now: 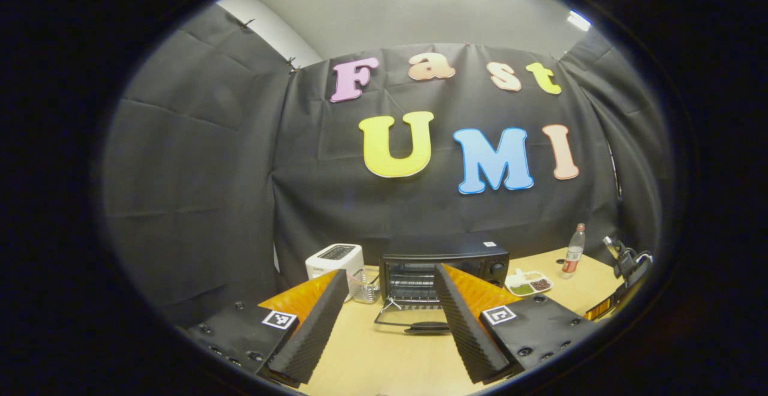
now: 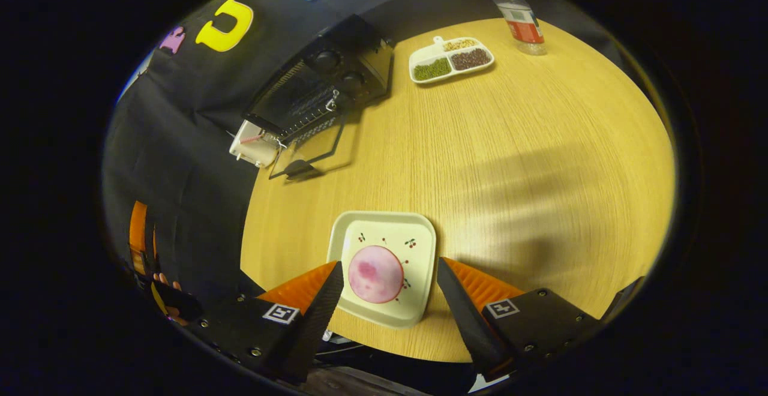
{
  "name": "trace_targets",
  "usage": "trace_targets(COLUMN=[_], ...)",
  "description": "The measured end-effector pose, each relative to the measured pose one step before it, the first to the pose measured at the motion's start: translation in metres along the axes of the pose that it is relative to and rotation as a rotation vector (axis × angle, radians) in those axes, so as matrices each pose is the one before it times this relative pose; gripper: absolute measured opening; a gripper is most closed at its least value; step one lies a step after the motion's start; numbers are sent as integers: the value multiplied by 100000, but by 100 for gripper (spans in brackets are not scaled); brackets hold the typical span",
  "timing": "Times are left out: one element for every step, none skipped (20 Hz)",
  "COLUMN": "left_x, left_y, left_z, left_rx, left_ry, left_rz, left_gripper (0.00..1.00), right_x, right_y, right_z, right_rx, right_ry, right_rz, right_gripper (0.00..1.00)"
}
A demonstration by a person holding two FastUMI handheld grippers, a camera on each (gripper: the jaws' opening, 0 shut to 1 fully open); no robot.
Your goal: Open the electric oven with the left hand, put the food in, and close the electric oven.
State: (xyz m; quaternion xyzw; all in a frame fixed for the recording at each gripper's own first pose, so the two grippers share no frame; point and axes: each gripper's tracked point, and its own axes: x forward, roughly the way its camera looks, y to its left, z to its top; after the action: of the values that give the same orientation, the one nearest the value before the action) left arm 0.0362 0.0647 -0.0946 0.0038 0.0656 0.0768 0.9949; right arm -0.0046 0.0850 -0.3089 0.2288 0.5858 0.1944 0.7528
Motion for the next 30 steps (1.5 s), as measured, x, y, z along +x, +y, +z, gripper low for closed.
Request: trace_targets(left_x=[-67,-158,-156,-94,-47,-59,101,-71,89,67,-16,6,156,52,116,-6,-20,107,128,57,-35,17,-40,93,74,114,-16,154,-6,223], left_y=[472,424,348,420,308,311,188,120,119,70,151,-3,101,73,27,63,50,5,-27,118,112,39,140,101,57,75,89,49,45,12], left_z=[-102,11,-132,13,-146,-73,-61,54,-63,114,14,42,-119,-18,-173,-25,144,100,-177,120,57,125,-37,15,-2,26,-64,-9,-129,-16], left_rx=[347,46,-232,-199,-245,-134,-107,12,108,169,55,-66,-114,-200,-186,-338,-354,-356,-164,-111,-309,-295,124,390,319,29,-98,-380,-564,-353], left_ry=[39,-23,75,179,141,158,290,2,-123,-200,-54,117,105,87,438,111,-169,-23,53,-176,-234,-88,-212,-171,-196,35,118,76,77,100], left_rz=[984,858,817,815,587,597,239,170,76,103,-52,-49,5,23,164,100,138,-75,-59,229,167,-146,19,81,52,0,32,57,-191,1], left_gripper=[100,100,100,100,100,100,100,100,100,100,100,100,100,100,100,100,100,100,100,100,100,100,100,100,100,100,100,100,100,100], right_x=[424,252,269,454,164,647,-262,550,62,259,5,-5,-90,298,2459,-2271,-412,-197,763,-465,-87,-74,-261,-260,-223,-136,-94,-170,-91,-84], right_y=[-271,-343,-387,-106,-243,-140,79,-404,-313,-381,47,18,34,-975,-94,127,-110,70,-118,-49,79,303,457,430,453,644,503,707,722,728], right_z=[-389,-424,-180,-367,-245,-354,189,52,18,-98,121,-197,-8,70,42,-272,268,29,-13,-36,-163,-23,156,-152,126,79,174,19,119,74], right_rx=[976,799,661,1456,1296,1362,1425,1131,602,445,411,390,2,-734,2742,-453,-1152,1003,-825,370,689,1514,1536,1043,482,-301,-374,-265,-36,512], right_ry=[2523,2144,1516,1877,1590,2141,93,496,467,562,1342,1007,1060,-1391,-275,520,-728,-2101,1318,-673,133,111,-373,-341,-710,-446,-694,-355,-416,-374], right_rz=[-285,-771,-768,-152,-31,-331,954,-1799,-1458,-1367,674,386,84,-4383,-105,225,-288,-1064,-89,-300,-194,892,1822,1436,780,723,583,1395,1482,1513], right_gripper=[97,96,96,92,88,80,80,72,65,44,35,31,31,31,35,5,3,2,1,1,0,0,0,0,0,0,0,0,0,0])
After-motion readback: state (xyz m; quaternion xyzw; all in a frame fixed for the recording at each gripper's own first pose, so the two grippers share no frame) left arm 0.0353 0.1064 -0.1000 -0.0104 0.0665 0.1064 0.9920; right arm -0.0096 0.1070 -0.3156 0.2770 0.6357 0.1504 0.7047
